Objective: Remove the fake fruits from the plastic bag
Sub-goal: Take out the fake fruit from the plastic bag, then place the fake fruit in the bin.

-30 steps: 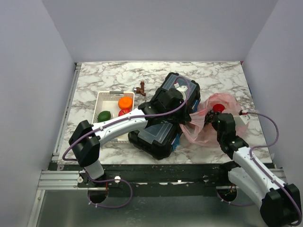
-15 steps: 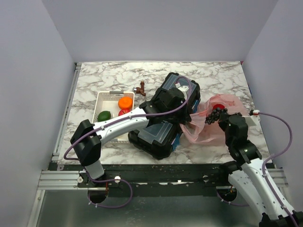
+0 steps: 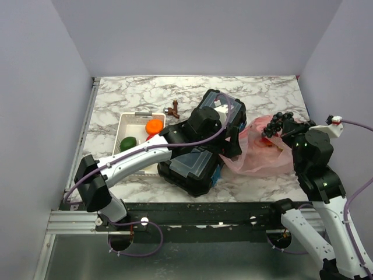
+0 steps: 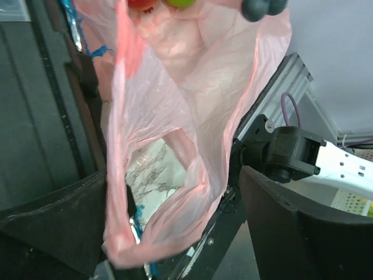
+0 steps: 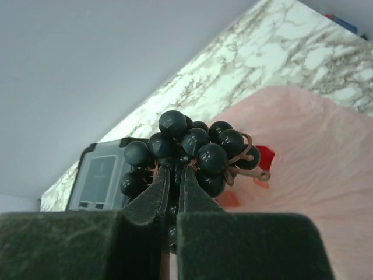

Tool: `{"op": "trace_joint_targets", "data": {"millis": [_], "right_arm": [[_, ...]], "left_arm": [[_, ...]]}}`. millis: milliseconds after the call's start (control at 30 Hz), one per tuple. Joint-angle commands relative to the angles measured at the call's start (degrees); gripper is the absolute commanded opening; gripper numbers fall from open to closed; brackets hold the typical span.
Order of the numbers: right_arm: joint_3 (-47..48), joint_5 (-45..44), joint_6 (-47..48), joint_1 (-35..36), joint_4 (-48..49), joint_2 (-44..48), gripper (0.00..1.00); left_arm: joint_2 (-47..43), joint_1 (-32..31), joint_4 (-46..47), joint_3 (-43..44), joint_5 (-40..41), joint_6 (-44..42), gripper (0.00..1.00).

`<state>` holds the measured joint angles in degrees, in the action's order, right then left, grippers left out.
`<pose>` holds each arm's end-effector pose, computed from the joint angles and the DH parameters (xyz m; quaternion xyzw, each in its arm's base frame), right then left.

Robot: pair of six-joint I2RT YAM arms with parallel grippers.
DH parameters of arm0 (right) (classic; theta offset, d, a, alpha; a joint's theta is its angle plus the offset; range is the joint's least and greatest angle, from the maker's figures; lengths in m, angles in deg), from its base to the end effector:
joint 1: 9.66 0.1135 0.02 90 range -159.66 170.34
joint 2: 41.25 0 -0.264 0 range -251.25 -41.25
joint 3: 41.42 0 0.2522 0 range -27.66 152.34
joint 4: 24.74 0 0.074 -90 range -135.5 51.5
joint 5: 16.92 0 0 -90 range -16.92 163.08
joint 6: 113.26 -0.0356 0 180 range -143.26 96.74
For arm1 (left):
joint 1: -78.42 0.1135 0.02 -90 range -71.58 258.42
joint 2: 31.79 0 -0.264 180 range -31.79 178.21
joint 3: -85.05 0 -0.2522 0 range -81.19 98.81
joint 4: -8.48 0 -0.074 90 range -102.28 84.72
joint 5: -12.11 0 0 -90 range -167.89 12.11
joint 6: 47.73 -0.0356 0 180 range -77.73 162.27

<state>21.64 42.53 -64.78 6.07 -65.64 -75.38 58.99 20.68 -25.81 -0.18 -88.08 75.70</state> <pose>0.1248 0.0164 0.3619 0.3289 0.6936 0.1113 0.6311 0.1918 -0.3157 0.3400 0.2251 0.8352 -0.4080 0.2919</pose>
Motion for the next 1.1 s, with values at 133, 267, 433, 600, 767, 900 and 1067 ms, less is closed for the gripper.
{"op": "trace_joint_targets", "data": {"millis": [133, 267, 433, 600, 767, 900, 1067], "right_arm": [[9.6, 10.5, 4.6, -0.2, -2.4, -2.3, 0.01], [12.0, 15.5, 4.1, -0.2, -1.1, -3.3, 0.01], [15.1, 28.3, 5.2, -0.2, 3.1, -9.5, 0.01], [16.9, 42.6, 0.0, 0.0, 11.0, -19.0, 0.01], [19.5, 41.7, -3.8, 6.3, 18.1, -26.7, 0.01], [25.6, 32.4, -0.7, 18.6, 19.2, -34.9, 0.01], [31.9, 28.2, -0.3, 26.1, 22.0, -46.7, 0.01]], "left_arm": [[-7.6, 4.1, -7.8, 1.6, -0.8, -0.5, 0.94], [-12.5, 5.8, -8.7, 4.1, 0.6, -1.6, 0.95], [-20.7, 8.3, -8.7, 5.8, 6.9, -9.5, 0.96], [-29.5, 9.3, -5.7, 3.8, 17.4, -19.3, 0.98], [-40.2, 9.3, 5.2, -8.0, 25.1, -29.9, 0.99], [-45.9, 9.2, 11.5, -15.7, 27.5, -33.2, 0.99], [-47.4, 8.2, 11.6, -16.7, 28.9, -36.7, 0.99]]}}
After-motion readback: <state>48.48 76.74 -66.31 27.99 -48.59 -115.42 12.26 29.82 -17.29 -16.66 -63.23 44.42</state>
